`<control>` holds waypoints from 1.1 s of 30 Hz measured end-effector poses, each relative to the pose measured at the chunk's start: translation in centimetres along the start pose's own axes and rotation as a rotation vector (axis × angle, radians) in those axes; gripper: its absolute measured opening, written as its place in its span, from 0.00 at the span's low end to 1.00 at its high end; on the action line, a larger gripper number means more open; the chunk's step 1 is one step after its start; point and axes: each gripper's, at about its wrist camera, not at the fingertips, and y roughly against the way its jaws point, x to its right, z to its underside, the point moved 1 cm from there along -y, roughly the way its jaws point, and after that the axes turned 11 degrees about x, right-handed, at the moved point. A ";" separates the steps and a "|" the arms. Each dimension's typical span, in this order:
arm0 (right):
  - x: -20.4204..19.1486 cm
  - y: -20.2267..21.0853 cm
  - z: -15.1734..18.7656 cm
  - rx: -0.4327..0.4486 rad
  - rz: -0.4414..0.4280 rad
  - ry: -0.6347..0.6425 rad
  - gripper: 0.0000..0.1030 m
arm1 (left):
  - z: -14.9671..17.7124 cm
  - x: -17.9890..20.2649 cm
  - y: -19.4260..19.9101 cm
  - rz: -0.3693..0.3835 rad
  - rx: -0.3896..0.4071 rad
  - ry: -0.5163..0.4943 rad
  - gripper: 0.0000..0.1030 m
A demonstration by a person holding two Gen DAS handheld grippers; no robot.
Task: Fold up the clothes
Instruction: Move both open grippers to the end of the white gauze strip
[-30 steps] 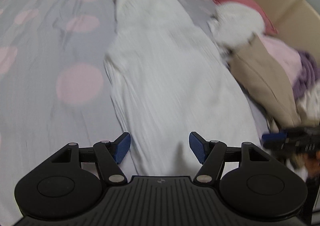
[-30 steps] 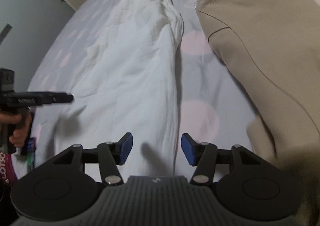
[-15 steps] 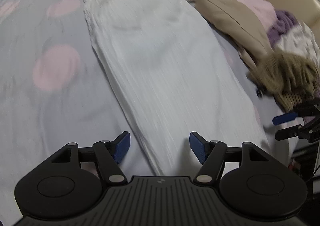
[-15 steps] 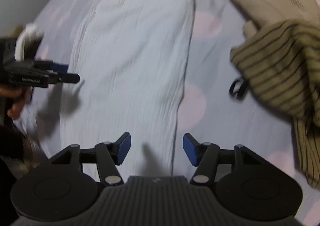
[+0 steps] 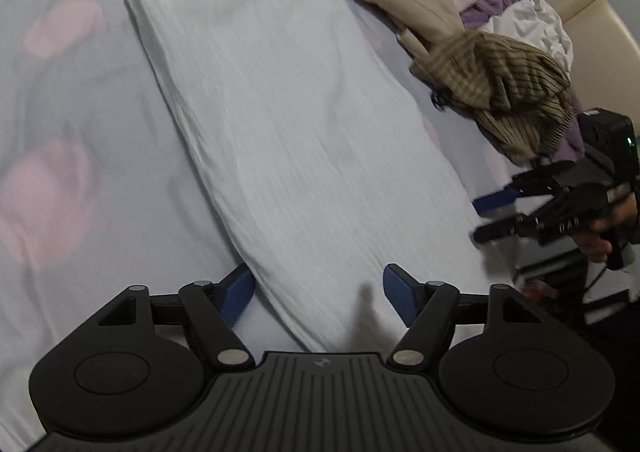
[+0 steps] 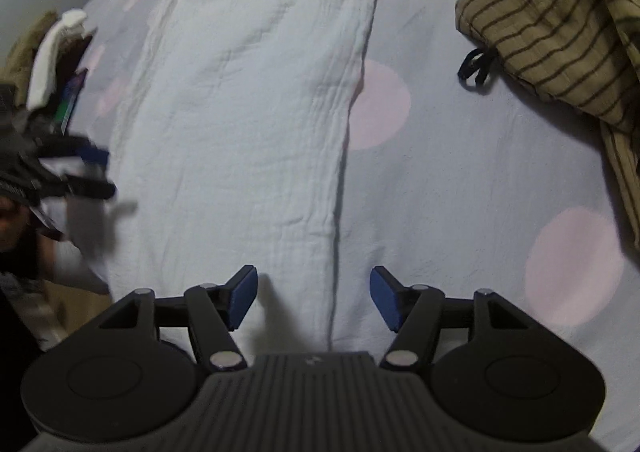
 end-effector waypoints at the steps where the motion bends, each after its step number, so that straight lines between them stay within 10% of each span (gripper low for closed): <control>1: 0.0 -0.1 0.1 -0.004 -0.005 -0.001 0.64 | 0.3 -0.1 -0.1 0.005 -0.005 0.009 0.64; 33: -0.3 -0.4 3.5 -0.152 -0.262 -0.048 0.66 | 4.6 0.5 -1.0 0.263 -0.117 0.139 0.31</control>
